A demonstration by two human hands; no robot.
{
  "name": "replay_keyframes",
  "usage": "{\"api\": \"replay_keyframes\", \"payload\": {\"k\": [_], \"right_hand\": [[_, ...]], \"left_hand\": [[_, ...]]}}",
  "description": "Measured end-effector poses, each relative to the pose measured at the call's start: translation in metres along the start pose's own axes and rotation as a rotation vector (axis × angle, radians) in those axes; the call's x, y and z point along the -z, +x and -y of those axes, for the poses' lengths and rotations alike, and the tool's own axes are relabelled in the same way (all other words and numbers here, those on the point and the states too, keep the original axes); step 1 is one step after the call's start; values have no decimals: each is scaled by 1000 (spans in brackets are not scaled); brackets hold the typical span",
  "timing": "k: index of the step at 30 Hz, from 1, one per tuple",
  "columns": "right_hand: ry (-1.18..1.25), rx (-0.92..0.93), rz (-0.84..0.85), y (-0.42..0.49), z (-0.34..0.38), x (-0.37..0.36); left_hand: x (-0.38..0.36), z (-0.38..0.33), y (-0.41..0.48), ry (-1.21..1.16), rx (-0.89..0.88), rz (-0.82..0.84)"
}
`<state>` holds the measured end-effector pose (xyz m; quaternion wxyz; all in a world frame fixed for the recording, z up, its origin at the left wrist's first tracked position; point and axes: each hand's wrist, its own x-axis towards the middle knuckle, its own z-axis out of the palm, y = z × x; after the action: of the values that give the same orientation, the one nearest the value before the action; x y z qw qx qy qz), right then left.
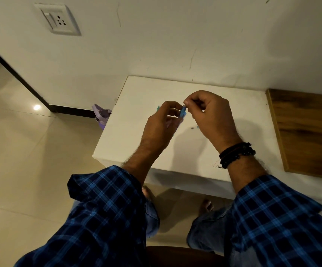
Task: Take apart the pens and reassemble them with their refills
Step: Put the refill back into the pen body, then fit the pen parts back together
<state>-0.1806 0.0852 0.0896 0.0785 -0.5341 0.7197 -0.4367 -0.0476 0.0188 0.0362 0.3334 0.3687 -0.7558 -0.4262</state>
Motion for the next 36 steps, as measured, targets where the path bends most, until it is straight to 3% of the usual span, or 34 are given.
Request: {"api": "replay_keyframes", "payload": {"k": [15,27,36], "right_hand": [[152,-179,4,0,-6,-2],[188,-210,23,0,-10,-6],[53,-468,58,-4,-53,-14]], "left_hand": [[-2,2,2,-37,32,-22],[1,-5,4,-122,56,-26],[3,-1,4,-241,121,-49]]}}
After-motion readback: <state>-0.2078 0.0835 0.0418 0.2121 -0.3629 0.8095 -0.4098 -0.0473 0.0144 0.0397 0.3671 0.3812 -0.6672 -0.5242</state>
